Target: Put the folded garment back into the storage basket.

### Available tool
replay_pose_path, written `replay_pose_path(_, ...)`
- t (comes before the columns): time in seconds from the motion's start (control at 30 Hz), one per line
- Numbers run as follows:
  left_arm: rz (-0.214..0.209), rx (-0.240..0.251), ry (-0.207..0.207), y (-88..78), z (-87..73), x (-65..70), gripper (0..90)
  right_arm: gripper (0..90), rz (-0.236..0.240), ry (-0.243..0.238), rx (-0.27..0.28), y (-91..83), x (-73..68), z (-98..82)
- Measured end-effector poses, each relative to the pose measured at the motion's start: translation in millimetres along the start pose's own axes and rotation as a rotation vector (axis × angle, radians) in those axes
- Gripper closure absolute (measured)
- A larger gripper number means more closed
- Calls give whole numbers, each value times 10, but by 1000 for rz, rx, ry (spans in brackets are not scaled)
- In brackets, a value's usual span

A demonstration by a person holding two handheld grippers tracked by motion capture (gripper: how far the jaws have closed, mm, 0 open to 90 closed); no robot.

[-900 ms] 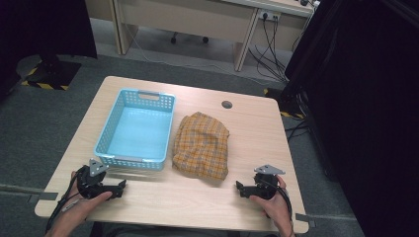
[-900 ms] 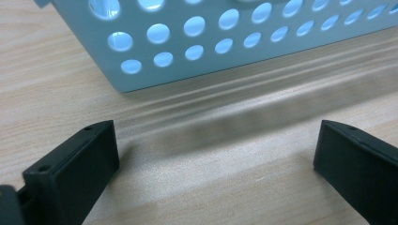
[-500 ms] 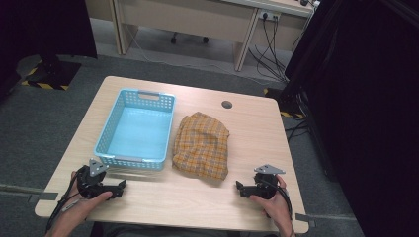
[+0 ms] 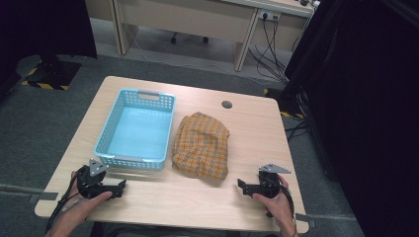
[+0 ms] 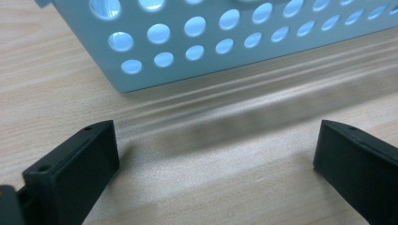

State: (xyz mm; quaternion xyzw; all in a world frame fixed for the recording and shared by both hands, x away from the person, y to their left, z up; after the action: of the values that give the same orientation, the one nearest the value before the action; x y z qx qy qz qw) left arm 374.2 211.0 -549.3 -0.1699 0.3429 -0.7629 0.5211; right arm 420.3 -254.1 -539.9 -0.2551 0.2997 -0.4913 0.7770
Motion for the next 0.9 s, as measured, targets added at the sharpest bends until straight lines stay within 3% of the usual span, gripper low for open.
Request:
replay_pose_path(0.27, 0, 0, 0, 0, 0, 0, 0, 28, 33, 25, 31, -21, -8, 53)
replay_pose_path(0.47, 0, 0, 0, 0, 0, 0, 0, 28, 91, 55, 62, -59, -94, 131)
replay_pose_path(0.9, 0, 0, 0, 0, 0, 0, 0, 32, 137, 59, 57, -31, -232, 169)
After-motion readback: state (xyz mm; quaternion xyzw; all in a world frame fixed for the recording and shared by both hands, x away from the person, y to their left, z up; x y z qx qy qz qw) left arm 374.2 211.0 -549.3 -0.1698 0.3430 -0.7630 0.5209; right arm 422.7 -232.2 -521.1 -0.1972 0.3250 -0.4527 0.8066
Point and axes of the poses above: each handheld gripper's, and its own axes: y roughly forward along the jaws, z roughly out of its top, x roughly to its right, the point moved 9 cm from there along y, roughly forward along the jaws, and after that the axes turned 9 degrees about y, right-handed, at the moved point
